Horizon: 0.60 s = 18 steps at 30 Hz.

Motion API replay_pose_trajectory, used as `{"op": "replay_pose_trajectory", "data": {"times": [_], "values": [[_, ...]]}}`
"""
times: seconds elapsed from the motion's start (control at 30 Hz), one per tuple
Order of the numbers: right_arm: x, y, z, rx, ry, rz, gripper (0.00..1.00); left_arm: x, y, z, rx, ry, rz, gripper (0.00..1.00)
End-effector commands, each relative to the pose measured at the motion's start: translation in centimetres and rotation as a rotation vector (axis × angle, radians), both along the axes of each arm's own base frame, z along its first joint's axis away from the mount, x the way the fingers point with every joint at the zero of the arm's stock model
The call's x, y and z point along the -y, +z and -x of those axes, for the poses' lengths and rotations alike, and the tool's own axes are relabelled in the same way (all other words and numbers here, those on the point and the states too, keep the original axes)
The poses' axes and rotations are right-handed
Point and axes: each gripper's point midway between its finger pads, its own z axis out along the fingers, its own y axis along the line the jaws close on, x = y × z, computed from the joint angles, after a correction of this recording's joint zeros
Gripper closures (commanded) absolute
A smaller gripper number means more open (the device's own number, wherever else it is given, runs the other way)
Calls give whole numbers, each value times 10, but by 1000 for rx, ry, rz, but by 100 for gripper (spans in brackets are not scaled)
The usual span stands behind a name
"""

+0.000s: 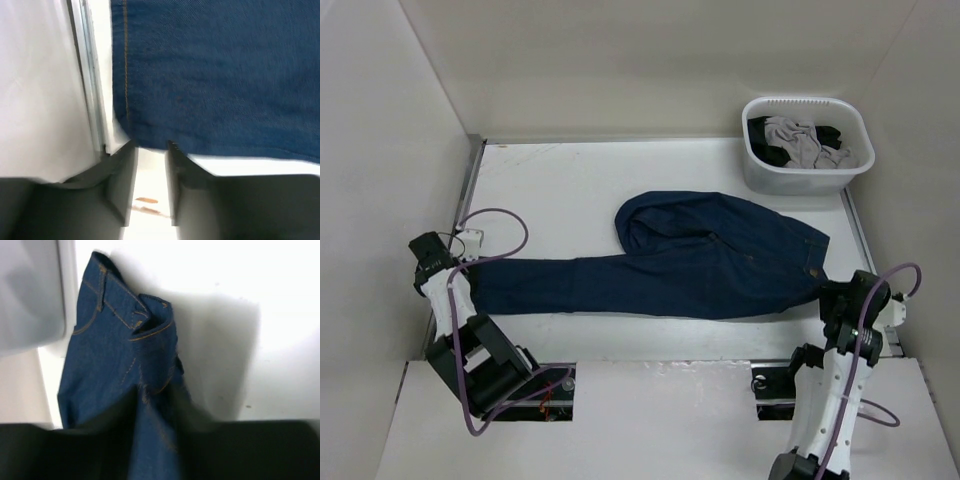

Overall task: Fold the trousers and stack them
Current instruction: Flatten the trousers out

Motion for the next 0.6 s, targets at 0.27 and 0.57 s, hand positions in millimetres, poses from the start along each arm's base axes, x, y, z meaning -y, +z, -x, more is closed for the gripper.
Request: {"op": "replay_pose_trajectory", "data": {"times": [0.27,0.57], "values": [[49,108,25,-84,-12,497,0,-34,55,-16,2,-123,-191,33],[-33,58,-63,-40,425,318,0,-29,13,-106,-1,-231,-265,32]]}}
